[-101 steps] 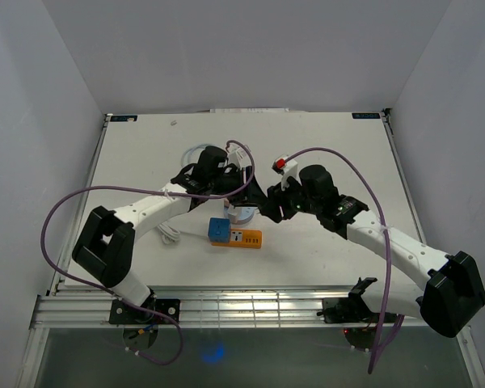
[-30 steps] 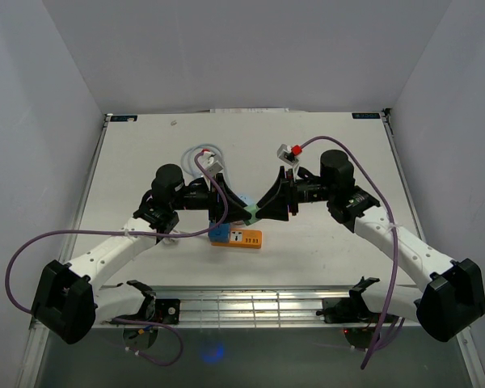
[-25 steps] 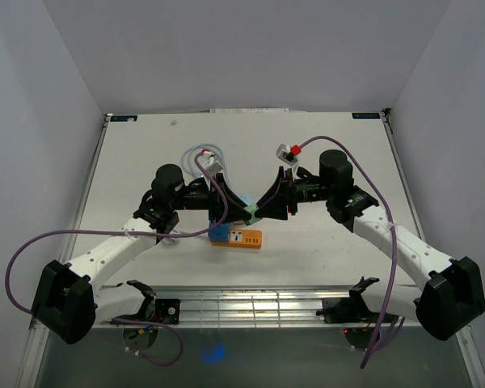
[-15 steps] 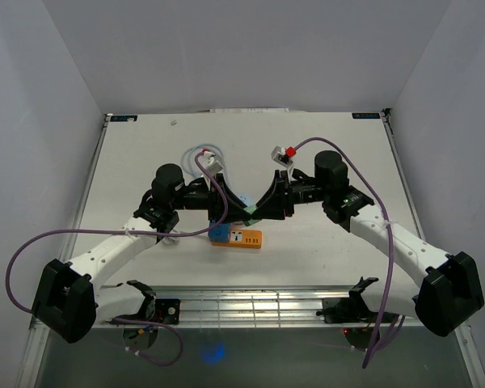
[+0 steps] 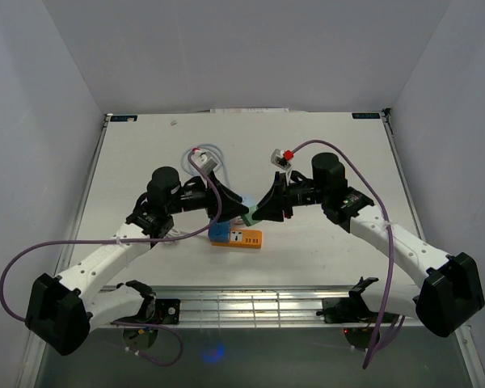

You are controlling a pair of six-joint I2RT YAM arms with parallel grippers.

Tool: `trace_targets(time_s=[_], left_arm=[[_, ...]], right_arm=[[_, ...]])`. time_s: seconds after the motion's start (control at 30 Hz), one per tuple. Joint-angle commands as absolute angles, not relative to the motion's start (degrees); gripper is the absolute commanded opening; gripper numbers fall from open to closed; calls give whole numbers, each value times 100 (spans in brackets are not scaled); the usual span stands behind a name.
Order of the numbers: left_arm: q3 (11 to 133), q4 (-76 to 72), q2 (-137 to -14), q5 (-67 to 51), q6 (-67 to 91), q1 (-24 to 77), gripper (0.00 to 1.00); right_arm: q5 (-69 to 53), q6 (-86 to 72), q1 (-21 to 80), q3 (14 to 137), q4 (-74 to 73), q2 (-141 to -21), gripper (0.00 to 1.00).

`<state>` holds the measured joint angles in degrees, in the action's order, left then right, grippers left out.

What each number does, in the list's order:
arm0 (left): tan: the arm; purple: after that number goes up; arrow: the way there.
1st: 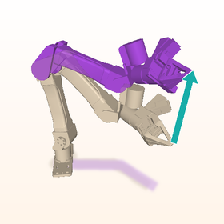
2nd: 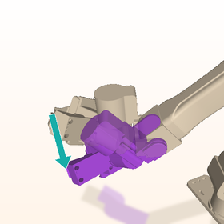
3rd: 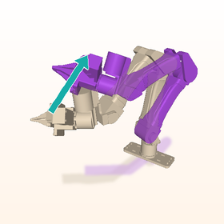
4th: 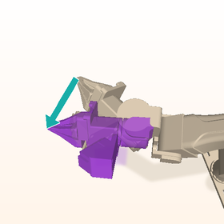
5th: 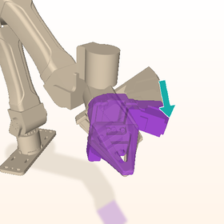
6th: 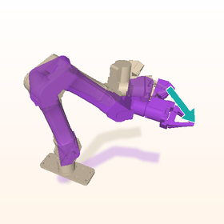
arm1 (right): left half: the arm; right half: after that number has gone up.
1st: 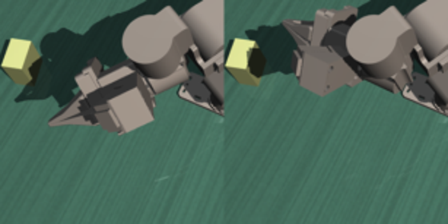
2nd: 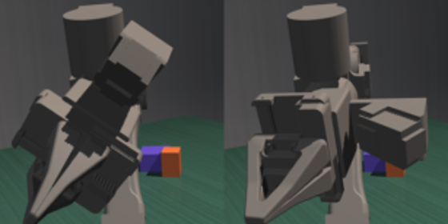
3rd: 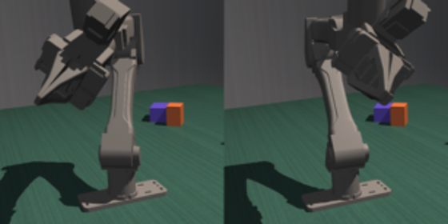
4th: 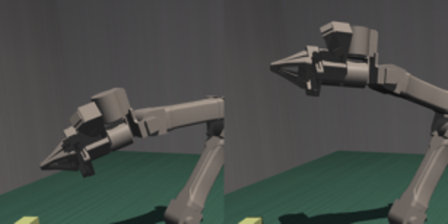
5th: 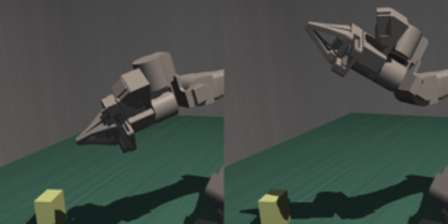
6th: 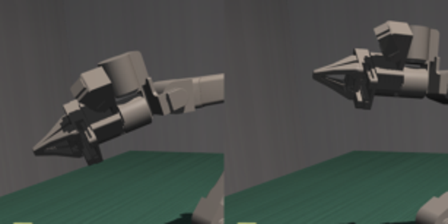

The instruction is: Insert the plug

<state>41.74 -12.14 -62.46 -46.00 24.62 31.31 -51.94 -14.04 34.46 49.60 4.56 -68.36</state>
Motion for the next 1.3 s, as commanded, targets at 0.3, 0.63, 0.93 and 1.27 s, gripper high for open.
trace_targets(time_s=[0.3, 0.63, 0.93, 1.27], left_arm=[[4807, 1369, -5898, -1530, 2874, 2945, 87], [4940, 2461, -5722, -528, 3287, 2839, 87], [4553, 2654, -5651, -1037, 3428, 2250, 87], [4526, 2532, -5765, -1406, 3401, 1986, 87]], right_arm=[[-3431, 560, 3945, 5764, -1799, -7311, 8], [-1996, 1660, 4842, 6907, -2882, -8217, 8], [-1301, 1942, 5423, 7418, -3217, -8982, 8], [-318, 2074, 5423, 7594, -3217, -9123, 8]])
